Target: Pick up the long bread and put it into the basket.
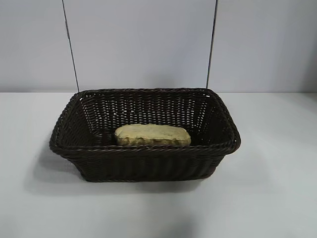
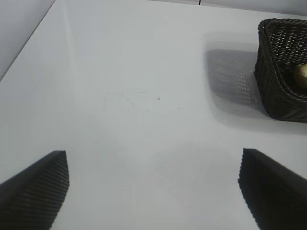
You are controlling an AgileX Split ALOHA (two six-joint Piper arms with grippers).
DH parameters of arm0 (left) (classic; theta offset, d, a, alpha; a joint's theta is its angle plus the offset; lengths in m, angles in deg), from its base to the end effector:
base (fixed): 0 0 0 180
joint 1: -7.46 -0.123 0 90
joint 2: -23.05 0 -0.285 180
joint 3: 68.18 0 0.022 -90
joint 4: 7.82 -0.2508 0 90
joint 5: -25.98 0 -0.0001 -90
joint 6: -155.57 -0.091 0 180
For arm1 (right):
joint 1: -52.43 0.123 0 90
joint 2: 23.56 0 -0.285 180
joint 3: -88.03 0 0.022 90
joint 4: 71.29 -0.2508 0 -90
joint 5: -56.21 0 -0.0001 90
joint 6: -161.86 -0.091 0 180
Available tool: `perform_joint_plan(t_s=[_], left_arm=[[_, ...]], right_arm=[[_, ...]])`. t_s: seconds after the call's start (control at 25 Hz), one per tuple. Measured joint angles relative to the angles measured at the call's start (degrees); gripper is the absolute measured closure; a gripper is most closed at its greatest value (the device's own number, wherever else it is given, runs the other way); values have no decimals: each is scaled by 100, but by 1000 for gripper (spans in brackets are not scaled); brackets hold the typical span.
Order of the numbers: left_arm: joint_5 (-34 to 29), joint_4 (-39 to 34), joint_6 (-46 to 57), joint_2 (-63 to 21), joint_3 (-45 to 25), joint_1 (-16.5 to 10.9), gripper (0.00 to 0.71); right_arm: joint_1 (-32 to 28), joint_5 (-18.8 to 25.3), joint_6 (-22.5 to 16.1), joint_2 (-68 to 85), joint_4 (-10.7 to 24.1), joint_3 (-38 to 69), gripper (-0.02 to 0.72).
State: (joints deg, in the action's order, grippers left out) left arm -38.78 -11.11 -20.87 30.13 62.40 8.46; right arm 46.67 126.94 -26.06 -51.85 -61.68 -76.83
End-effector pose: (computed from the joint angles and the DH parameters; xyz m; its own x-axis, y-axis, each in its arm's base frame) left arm -0.0081 0.0049 0.2677 -0.5169 -0.0285 -0.8556 -0.0464 0.9989 -0.0053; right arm -0.0138 -0.0130 0.4188 -0.3819 0.1202 -0.9164 0.2748 0.9614 0.0116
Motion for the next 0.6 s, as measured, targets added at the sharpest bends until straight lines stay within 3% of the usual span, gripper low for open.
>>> perform_joint_plan(t_s=[0.6], left_arm=[[0,0,0,0,0,0,15]], right_arm=[[15,-166,0,2174,-22,2037,8]])
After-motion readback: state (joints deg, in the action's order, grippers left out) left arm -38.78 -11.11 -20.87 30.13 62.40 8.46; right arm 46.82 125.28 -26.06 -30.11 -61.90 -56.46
